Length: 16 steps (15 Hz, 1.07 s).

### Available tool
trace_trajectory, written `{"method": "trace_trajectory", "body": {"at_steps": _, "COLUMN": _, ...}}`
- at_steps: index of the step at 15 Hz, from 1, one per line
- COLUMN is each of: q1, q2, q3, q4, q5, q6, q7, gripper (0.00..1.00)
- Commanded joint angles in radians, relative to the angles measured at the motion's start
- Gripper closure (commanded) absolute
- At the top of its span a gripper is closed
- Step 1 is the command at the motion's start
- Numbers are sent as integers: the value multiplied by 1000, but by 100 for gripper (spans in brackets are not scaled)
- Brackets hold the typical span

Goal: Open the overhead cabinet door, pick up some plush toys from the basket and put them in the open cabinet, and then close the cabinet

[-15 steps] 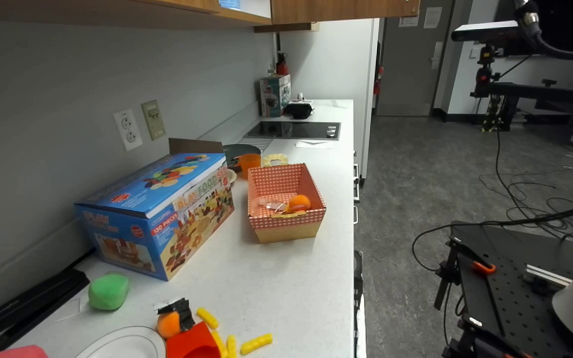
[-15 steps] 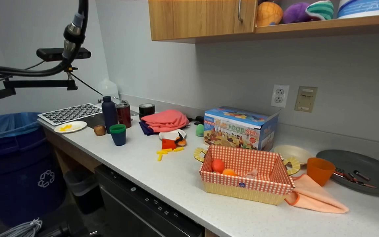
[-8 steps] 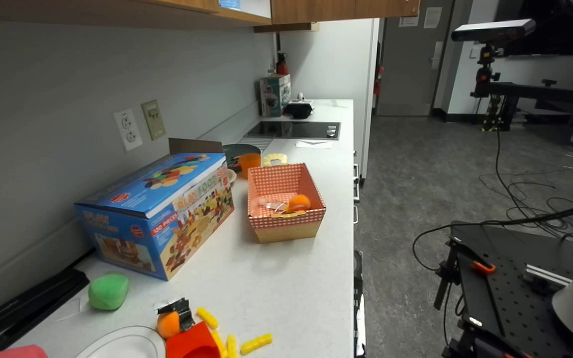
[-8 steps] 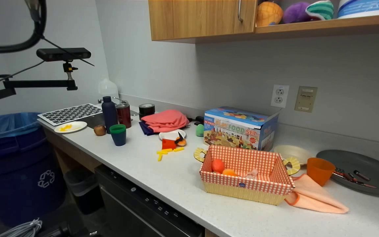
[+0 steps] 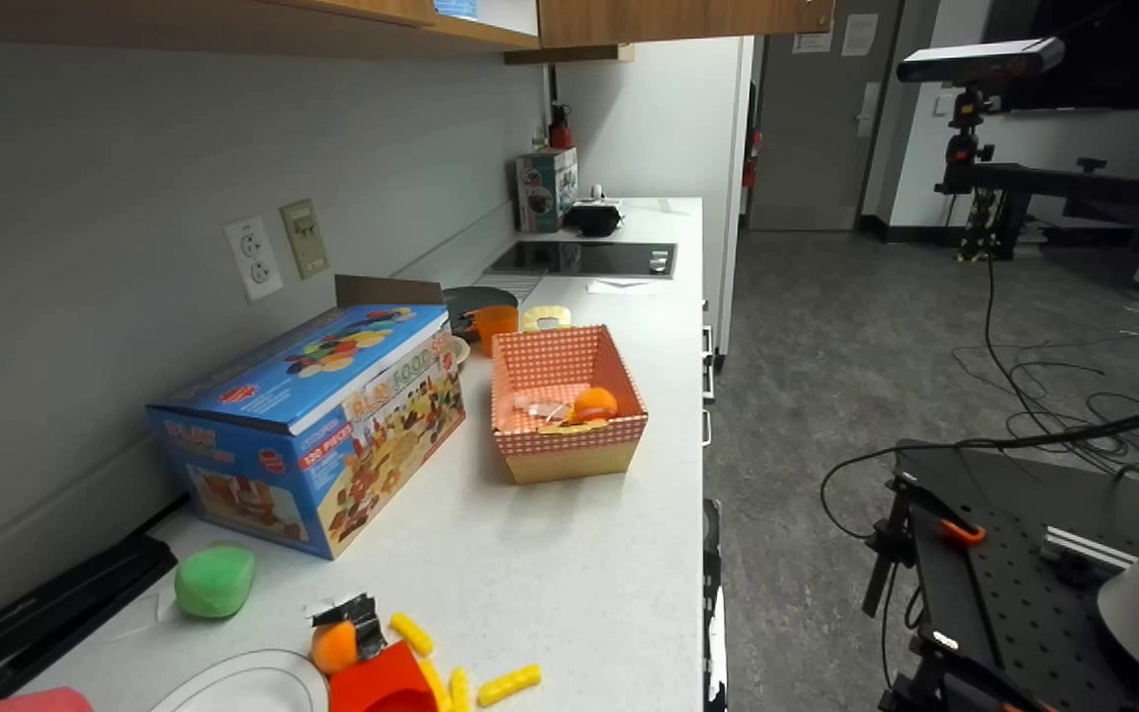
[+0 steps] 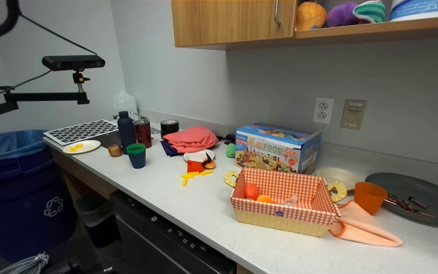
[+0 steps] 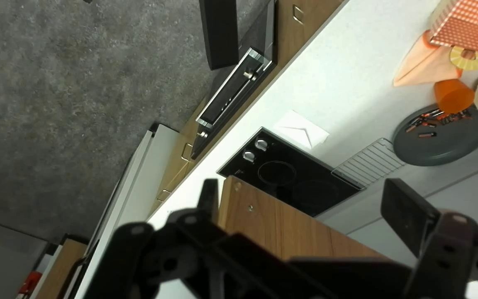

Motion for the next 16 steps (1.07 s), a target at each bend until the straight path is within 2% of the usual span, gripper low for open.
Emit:
{"method": "trace_trajectory", "body": {"at_steps": 1, "q1": -17, "q2": 8, "q3": 10, "q4": 7, "q5": 11, "q6": 0, "q7": -8, "gripper": 0}}
{"method": "trace_trajectory", "body": {"at_steps": 5, "q1": -16, "q2": 27, "q3": 9, "q4": 20, "q5": 26, "q6": 23, "q7": 24, "gripper": 0}}
{"method": "trace_trajectory", "body": {"at_steps": 12, "q1": -50, "q2": 178, "q3": -99, "q4": 79, "q5": 134, "q6": 194, "q7": 113, "gripper": 0}}
{"method": "trace_trajectory", "body": {"at_steps": 16, "q1": -56, "q2": 265, "q3": -173, "q4": 130, "q5": 258, "q6": 256, "q7": 61, "gripper": 0}}
